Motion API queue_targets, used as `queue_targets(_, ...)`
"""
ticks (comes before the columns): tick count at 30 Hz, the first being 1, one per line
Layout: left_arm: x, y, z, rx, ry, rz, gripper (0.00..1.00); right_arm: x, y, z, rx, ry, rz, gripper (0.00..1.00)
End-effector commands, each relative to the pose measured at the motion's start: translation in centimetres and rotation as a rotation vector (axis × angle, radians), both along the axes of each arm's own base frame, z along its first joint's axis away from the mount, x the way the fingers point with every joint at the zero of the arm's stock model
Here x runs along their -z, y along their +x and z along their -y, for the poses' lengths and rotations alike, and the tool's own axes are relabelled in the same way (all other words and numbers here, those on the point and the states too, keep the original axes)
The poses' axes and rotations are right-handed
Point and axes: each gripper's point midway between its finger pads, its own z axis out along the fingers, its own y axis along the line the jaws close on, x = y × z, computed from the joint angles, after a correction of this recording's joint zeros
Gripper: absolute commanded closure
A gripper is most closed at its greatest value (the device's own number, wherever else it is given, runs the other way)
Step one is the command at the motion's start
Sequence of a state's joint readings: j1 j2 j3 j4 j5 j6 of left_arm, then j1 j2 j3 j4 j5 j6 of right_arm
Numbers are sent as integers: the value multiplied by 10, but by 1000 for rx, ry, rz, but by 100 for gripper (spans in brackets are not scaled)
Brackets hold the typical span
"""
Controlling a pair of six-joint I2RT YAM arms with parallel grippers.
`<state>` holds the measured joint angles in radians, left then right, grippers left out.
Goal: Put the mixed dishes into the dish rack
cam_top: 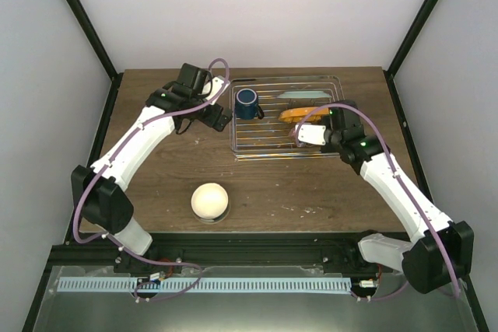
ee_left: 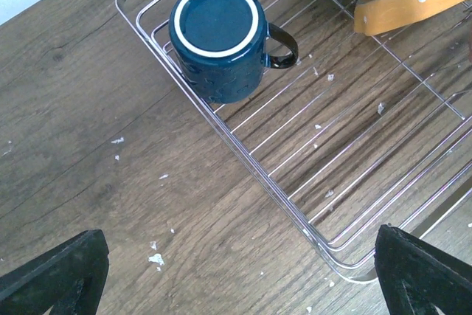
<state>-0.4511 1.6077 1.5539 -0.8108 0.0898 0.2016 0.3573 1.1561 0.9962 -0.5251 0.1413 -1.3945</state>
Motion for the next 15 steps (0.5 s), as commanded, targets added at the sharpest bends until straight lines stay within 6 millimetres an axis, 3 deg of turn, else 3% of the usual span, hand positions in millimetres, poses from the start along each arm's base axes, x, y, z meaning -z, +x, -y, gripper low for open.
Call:
queue_targets(1, 2, 3, 0, -5, 11, -6, 0, -62, 23, -15, -31, 69, 230, 99)
queue_targets(8, 6, 3, 0, -5, 13, -14, 0, -40, 22, -31, -72, 93, 179, 98)
queue_targets(15, 8, 2, 0, -9, 8, -21, 0, -20, 26, -39, -65, 111, 128, 85)
